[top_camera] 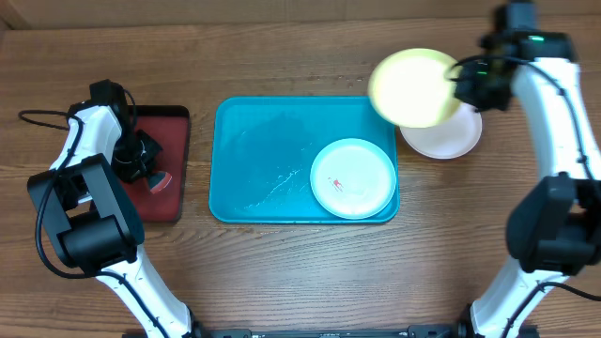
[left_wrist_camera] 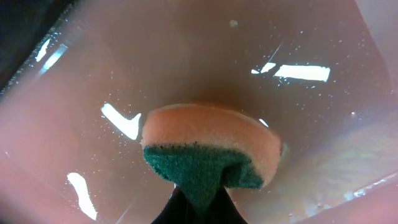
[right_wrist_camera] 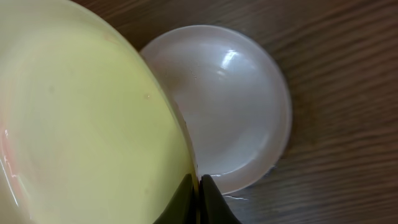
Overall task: Clean dirty plates on tray and stack at the side
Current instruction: 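Lift the yellow plate with the right gripper and stack it on the white plate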
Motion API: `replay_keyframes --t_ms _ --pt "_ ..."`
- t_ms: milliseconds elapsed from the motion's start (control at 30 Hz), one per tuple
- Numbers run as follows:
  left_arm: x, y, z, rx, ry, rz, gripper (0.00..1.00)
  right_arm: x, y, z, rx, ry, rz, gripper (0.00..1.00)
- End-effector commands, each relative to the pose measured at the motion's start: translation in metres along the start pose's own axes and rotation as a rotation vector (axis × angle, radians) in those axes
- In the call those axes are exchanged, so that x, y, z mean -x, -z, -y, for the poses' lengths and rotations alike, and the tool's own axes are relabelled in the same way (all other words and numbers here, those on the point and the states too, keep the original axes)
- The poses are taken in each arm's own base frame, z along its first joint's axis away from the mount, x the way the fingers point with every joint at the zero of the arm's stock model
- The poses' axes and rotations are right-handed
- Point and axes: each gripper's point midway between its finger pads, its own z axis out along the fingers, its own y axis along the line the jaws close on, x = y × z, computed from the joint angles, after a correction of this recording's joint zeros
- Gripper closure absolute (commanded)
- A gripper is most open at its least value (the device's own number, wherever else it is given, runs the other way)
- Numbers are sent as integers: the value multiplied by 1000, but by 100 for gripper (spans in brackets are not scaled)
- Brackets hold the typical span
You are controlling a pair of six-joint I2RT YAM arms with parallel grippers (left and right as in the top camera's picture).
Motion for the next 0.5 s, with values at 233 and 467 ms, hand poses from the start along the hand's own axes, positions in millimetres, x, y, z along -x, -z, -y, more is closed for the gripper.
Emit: replay_keyframes --t_ms 233,467 --pt "-7 -5 2 -28 -8 -30 96 -7 -35 74 6 -189 -49 95" --pt "-7 -5 2 -30 -8 -31 96 -11 -45 57 20 -147 -49 67"
